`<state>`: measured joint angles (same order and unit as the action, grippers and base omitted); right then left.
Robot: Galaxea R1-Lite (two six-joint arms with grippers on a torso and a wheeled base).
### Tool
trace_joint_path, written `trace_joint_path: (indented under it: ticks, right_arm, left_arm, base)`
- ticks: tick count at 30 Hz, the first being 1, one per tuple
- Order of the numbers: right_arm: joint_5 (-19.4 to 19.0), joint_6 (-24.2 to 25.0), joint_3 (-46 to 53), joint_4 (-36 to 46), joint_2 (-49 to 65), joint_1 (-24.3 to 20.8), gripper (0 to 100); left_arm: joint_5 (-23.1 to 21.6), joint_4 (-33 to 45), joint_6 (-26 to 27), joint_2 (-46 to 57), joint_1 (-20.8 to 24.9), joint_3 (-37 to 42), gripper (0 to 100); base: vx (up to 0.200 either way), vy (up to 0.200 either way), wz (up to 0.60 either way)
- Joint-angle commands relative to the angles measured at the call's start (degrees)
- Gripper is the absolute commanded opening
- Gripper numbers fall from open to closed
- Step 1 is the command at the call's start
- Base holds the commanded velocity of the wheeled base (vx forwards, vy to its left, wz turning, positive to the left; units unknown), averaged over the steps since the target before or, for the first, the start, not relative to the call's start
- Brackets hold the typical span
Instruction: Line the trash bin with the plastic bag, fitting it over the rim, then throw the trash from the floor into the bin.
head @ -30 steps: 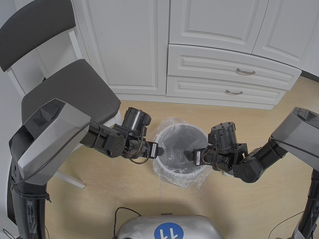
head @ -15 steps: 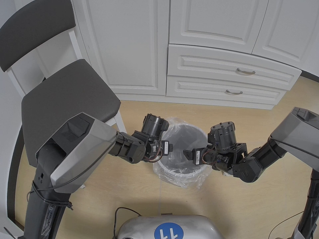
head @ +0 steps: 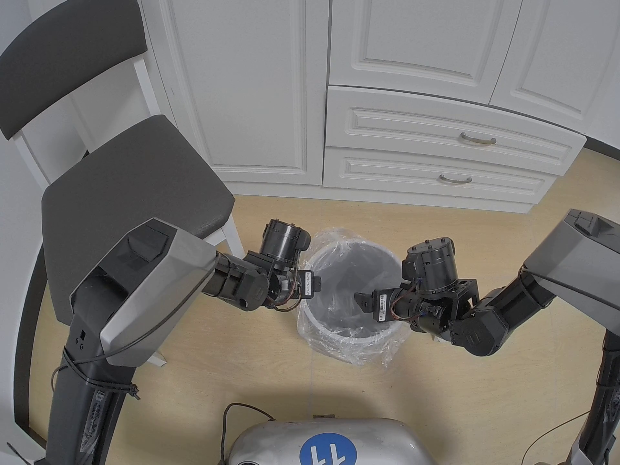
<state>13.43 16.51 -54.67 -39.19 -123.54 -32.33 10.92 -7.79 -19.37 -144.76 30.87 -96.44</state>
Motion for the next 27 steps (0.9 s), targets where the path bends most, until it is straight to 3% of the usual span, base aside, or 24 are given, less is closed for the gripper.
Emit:
trace_joint_path:
  ticks: [1,10,20,27]
  right_arm:
    - [0.36,-0.07,0.01,-0.53,-0.03,-0.01,100]
    - [0.45,-0.16,0.09,-0.97,0.14,0.07,100]
    - [0.54,-0.25,0.09,-0.97,0.67,0.07,100]
    - [0.54,-0.16,0.01,-0.97,0.67,0.07,100]
  left_arm:
    - [-0.46,0.14,0.03,2.56,-0.63,1.43,100]
    - [-1.43,0.23,3.81,5.46,-3.18,4.68,100]
    - [-1.52,0.41,4.08,6.42,-4.32,5.39,100]
    - [-4.68,-0.56,2.32,5.98,-3.36,4.42,100]
  base:
    - [0.0,0.0,0.0]
    - [0.0,0.0,0.0]
    - [0.0,0.0,0.0]
    - [0.0,0.0,0.0]
